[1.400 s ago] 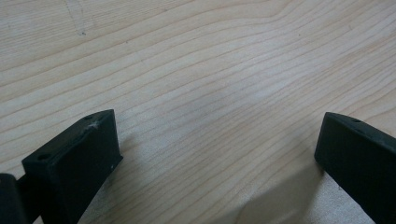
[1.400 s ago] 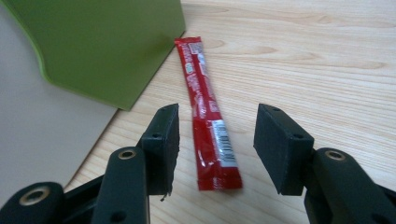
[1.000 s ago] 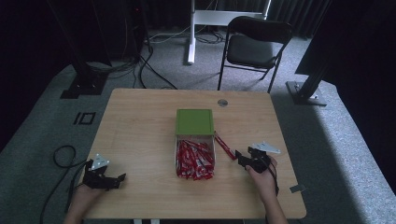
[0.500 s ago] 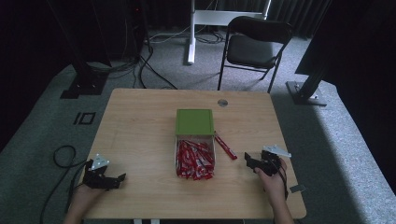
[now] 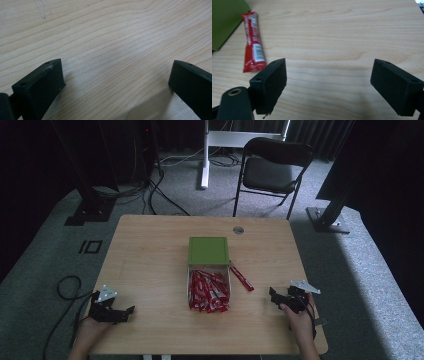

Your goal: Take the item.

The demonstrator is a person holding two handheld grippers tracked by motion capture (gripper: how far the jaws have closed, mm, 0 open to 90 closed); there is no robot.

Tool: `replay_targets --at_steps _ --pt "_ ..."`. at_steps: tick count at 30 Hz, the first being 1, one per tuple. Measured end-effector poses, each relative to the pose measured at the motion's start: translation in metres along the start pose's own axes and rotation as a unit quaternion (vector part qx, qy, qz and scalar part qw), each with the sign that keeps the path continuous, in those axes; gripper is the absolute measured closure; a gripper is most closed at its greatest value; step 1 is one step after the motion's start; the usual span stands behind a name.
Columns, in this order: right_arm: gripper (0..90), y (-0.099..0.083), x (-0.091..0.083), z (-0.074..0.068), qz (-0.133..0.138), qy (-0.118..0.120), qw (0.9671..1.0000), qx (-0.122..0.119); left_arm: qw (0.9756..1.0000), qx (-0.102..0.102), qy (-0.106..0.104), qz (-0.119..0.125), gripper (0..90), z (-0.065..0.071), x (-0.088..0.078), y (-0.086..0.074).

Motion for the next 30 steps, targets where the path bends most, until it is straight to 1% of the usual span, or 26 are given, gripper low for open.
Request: replay_targets --at_steps 13,14,16,18,19,26,28,30 --pt "13.4 -0.019 -0.006 0.024 -0.006 -0.014 0.9995 0.026 1.0000 0.000 0.000 0.000 0.8 0.000 0.000 0.000" --pt "13.4 -0.020 -0.007 0.025 -0.006 -0.016 0.9995 0.028 1.0000 0.000 0.000 0.000 0.7 0.000 0.000 0.000" --pt "13.4 -0.023 -0.008 0.029 -0.008 -0.028 0.9993 0.025 1.0000 0.000 0.000 0.000 0.7 0.000 0.000 0.000" --pt "13.4 -0.025 -0.010 0.032 -0.008 -0.024 0.9990 0.038 1.0000 0.000 0.000 0.000 0.7 0.000 0.000 0.000" --pt "13.4 -0.028 -0.012 0.034 -0.007 -0.026 0.9987 0.043 1.0000 0.000 0.000 0.000 0.8 0.000 0.000 0.000" --pt "13.4 -0.036 -0.017 0.037 -0.012 -0.032 0.9985 0.043 1.0000 0.000 0.000 0.000 0.7 0.000 0.000 0.000" --pt "13.3 -0.039 -0.018 0.037 -0.017 -0.034 0.9984 0.041 1.0000 0.000 0.000 0.000 0.8 0.000 0.000 0.000" --pt "13.3 -0.043 -0.020 0.038 -0.029 -0.044 0.9980 0.034 1.0000 0.000 0.000 0.000 0.8 0.000 0.000 0.000"
Point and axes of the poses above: each handheld gripper's, and its own axes: x roughly forward along the jaws, y roughly out of its top, z roughly to its right, the point moved 8 cm from there along x, roughly forward along the jaws, and after that the axes turned 15 degrees about -z, right-handed, at the moved point
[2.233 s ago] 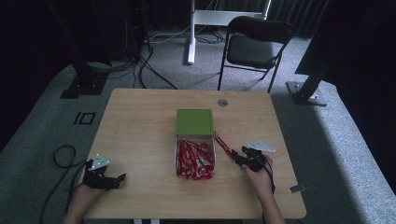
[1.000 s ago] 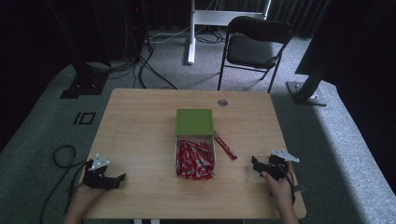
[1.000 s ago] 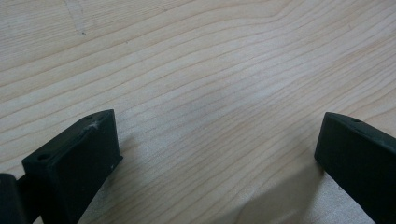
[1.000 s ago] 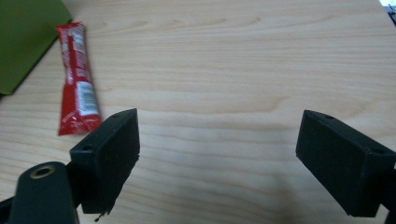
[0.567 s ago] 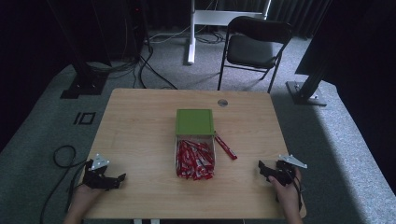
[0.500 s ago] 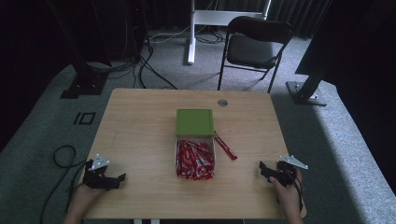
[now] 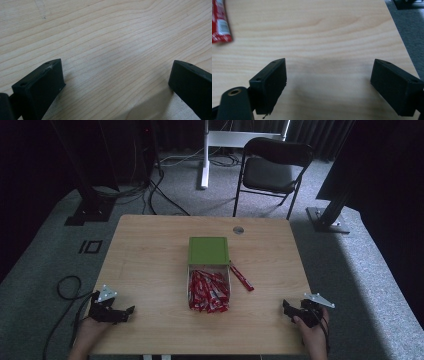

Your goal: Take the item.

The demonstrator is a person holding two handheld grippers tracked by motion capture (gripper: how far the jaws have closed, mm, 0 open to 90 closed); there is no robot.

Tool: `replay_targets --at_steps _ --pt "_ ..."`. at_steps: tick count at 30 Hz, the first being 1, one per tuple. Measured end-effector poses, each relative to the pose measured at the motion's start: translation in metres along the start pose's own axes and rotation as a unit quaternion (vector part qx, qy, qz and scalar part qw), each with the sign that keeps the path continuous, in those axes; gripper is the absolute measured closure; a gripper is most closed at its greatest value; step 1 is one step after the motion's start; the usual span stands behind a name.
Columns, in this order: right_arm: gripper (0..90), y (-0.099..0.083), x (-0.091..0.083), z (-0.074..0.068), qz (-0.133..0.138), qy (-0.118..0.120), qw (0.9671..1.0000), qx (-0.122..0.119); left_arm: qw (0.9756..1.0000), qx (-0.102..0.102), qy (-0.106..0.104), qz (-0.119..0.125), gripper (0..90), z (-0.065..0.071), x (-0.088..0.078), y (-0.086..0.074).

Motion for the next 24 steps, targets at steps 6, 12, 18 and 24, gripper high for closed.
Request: replay_targets --at_steps 6,12,18,24 --pt "13.2 -0.0042 -0.0009 0.0017 -0.009 -0.015 0.9997 -0.015 1.0000 0.000 0.000 0.000 0.7 0.0000 0.0000 0.0000" --pt "13.1 -0.0070 -0.0009 0.0023 -0.018 -0.034 0.9987 -0.032 1.0000 0.000 0.000 0.000 0.8 0.0000 0.0000 0.0000" --pt "12.9 -0.0089 -0.0020 0.0023 -0.017 -0.041 0.9988 -0.020 1.0000 0.000 0.000 0.000 0.8 0.0000 0.0000 0.0000" --pt "12.8 -0.0088 -0.0019 0.0023 -0.017 -0.042 0.9988 -0.019 1.0000 0.000 0.000 0.000 0.7 0.0000 0.0000 0.0000"
Point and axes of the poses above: each handheld gripper's, and its own axes: x roughly forward along the jaws, y roughly out of its top, z roughly to its right, the point moved 8 cm from there along x, roughly forward along the jaws, and after that the axes turned 15 degrees about -z, right-handed, at the moved point
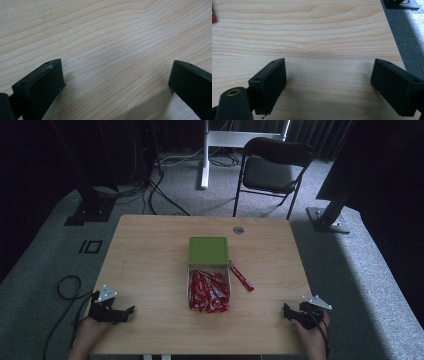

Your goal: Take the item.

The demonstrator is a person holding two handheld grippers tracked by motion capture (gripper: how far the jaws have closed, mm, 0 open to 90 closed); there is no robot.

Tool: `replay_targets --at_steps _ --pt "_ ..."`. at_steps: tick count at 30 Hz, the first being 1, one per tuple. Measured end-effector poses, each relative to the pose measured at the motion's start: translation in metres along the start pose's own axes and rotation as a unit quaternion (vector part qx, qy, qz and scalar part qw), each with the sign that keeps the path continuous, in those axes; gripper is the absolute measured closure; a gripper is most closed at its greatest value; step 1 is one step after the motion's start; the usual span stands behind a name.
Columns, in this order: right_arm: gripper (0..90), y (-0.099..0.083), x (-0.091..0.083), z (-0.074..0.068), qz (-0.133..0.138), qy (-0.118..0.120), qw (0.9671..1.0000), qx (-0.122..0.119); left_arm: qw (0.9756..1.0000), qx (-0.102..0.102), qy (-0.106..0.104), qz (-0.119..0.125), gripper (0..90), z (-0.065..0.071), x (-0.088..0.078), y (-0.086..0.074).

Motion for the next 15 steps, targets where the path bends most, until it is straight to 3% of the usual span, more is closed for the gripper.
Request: replay_targets --at_steps 15 --pt "12.6 0.0004 0.0003 -0.0002 0.000 -0.002 1.0000 0.003 1.0000 0.000 0.000 0.000 0.7 0.0000 0.0000 0.0000"
Point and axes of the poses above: each handheld gripper's, and its own axes: x roughly forward along the jaws, y roughly out of its top, z roughly to its right, the point moved 8 cm from there along x, roughly forward along the jaws, and after that the axes turned 15 degrees about -z, right-handed, at the moved point
